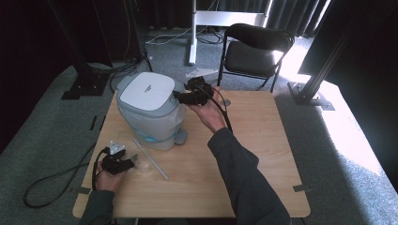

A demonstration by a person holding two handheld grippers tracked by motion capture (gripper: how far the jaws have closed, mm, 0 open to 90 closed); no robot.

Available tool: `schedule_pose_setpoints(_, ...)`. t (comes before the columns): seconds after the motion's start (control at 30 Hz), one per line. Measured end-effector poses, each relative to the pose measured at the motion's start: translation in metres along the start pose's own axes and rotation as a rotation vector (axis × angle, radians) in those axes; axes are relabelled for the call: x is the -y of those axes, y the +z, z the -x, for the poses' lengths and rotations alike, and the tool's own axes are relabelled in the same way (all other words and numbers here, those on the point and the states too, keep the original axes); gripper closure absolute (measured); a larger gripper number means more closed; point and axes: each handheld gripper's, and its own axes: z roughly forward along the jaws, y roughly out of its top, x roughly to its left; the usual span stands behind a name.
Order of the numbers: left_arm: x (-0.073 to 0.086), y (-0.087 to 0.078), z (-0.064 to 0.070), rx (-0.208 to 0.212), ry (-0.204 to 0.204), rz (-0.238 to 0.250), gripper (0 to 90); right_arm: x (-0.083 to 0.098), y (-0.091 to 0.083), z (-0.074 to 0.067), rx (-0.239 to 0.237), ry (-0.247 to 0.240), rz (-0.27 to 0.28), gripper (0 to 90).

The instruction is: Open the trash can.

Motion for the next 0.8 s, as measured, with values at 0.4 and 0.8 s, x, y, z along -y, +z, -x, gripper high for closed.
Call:
schedule_pose_setpoints(0.4, 0.0, 0.0, -0.001, 0.009, -0.006, 0.004, 40.7, 0.008, -0.007, 0.005, 0.034, -0.004, 0.036, 38.4)
schedule_pose_setpoints(0.8, 0.0, 0.0, -0.001, 0.009, -0.005, 0.004, 40.8, 0.019, -0.021, 0.02, 0.032, 0.032, 0.047, 41.6)
